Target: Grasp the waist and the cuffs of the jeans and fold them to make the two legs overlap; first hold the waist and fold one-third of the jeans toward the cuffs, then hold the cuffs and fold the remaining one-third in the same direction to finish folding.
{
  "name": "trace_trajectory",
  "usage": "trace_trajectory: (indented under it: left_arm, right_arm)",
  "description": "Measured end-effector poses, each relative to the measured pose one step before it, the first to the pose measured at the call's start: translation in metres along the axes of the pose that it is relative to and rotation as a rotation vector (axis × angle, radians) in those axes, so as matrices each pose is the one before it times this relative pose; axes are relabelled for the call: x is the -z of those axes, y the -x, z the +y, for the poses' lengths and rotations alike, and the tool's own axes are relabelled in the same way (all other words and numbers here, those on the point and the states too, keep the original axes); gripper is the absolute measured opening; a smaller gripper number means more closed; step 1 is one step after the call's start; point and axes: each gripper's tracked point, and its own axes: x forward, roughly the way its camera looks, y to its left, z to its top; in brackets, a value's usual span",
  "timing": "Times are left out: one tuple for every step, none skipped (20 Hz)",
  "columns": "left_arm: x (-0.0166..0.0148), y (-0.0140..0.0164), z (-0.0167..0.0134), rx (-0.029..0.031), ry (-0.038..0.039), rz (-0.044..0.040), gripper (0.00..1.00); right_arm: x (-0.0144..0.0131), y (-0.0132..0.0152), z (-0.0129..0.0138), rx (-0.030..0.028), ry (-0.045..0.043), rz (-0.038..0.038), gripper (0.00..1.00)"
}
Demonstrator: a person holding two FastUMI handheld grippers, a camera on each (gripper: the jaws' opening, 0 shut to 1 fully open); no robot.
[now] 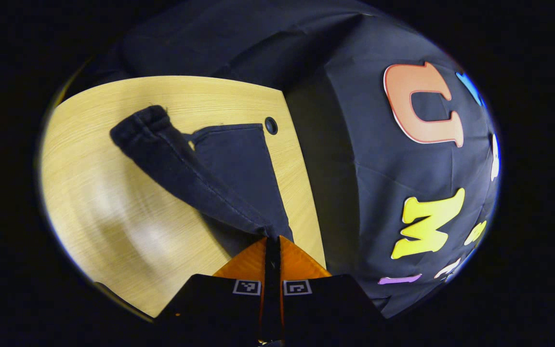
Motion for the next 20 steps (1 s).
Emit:
trace_trajectory:
  left_arm:
    - [-0.00510, -0.01443, -0.00249, -0.00841, -0.01186, 0.00878, 0.03]
    - [-0.00440, -0.01461, -0.00319, -0.01308, -0.00981, 0.00886, 0.03]
    - [-0.00359, -0.01244, -0.00109, -0.01381, -0.00262, 0.01010, 0.03]
    - [-0.00364, -0.01321, -0.00639, -0.00086, -0.00048, 0.01292, 0.03]
    - [-0.00400, -0.01284, -0.00416, -0.00394, -0.01031, 0.00806, 0.04]
    - [-0.00262, -0.01376, -0.00037, -0.01481, -0.01469, 0.01274, 0.04]
    - [-0.00246, -0.01264, -0.00104, -0.01151, -0.02459, 0.01442, 0.03]
    - [-0.00124, -0.01267, 0.00101, -0.02527, -0.02428, 0.01356, 0.03]
    - [-0.00225, -0.01216, 0.00314, -0.02006, -0.02482, 0.00936, 0.03]
    - [-0.00019, -0.01019, 0.00069, -0.01159, -0.01471, 0.00806, 0.03]
    - [-0.00165, -0.00893, 0.00025, -0.00251, -0.00561, 0.00824, 0.03]
    - [0.00043, -0.00862, 0.00045, -0.00251, -0.00289, 0.00449, 0.03]
    - [-0.00058, -0.00590, 0.00287, -0.00884, -0.01005, 0.00323, 0.04]
    - [0.00040, -0.00588, 0.00364, -0.00585, -0.01452, -0.00042, 0.04]
    - [-0.00039, -0.00375, 0.00168, -0.00336, -0.01954, -0.00480, 0.00]
    - [0.00041, -0.00173, 0.00036, -0.00287, -0.01783, -0.00409, 0.03]
    - [-0.00078, -0.00120, -0.00036, 0.00125, -0.02254, -0.00655, 0.04]
    - [-0.00127, -0.00073, -0.00153, 0.00712, -0.02255, -0.01448, 0.05]
    - [-0.00128, 0.00183, -0.00350, 0.01049, -0.02177, -0.01833, 0.07]
    - [-0.00097, 0.00137, -0.00342, 0.01179, -0.02684, -0.01924, 0.09]
  right_arm:
    - [-0.00125, -0.01308, 0.00170, 0.00715, 0.00252, -0.00368, 0.00]
    - [-0.00156, -0.01219, 0.00104, 0.00730, 0.00412, -0.00192, 0.01]
    - [-0.00075, -0.01147, 0.00077, 0.00982, 0.00810, -0.00264, 0.00]
    - [-0.00132, -0.01166, -0.00099, 0.01591, 0.01253, -0.00208, 0.00]
    - [-0.00164, -0.01050, 0.00009, 0.01385, 0.01239, -0.00330, 0.01]
    - [-0.00142, -0.01101, -0.00079, 0.00859, 0.01174, 0.00180, 0.01]
    - [-0.00005, -0.01016, -0.00218, 0.01694, 0.00999, 0.00146, 0.01]
    - [-0.00147, -0.01035, -0.00126, 0.01203, 0.00772, -0.00067, 0.01]
    - [0.00009, -0.01000, -0.00083, 0.01205, 0.00666, 0.00302, 0.00]
    - [-0.00084, -0.00895, -0.00212, 0.01434, 0.00992, -0.00371, 0.01]
    - [0.00254, -0.00986, -0.00335, 0.01621, 0.01305, 0.00488, 0.01]
    - [0.00196, -0.00705, -0.00422, 0.01678, 0.00942, 0.00363, 0.01]
    - [0.00171, -0.00793, -0.00324, 0.01447, 0.00621, 0.00185, 0.01]
    - [0.00040, -0.00605, -0.00246, 0.01178, 0.00222, -0.00260, 0.01]
    - [0.00218, -0.00590, -0.00253, 0.01158, 0.00337, 0.00082, 0.01]
    - [0.00134, -0.00433, -0.00260, 0.01153, 0.00773, -0.00120, 0.01]
    - [0.00092, -0.00267, -0.00115, 0.00862, 0.00772, -0.00148, 0.01]
    - [0.00032, -0.00109, -0.00129, 0.00643, 0.00570, -0.00423, 0.01]
    - [0.00076, -0.00121, 0.00046, -0.00362, 0.00674, -0.00652, 0.01]
    - [-0.00043, 0.00167, 0.00244, -0.01763, 0.00383, -0.00475, 0.03]
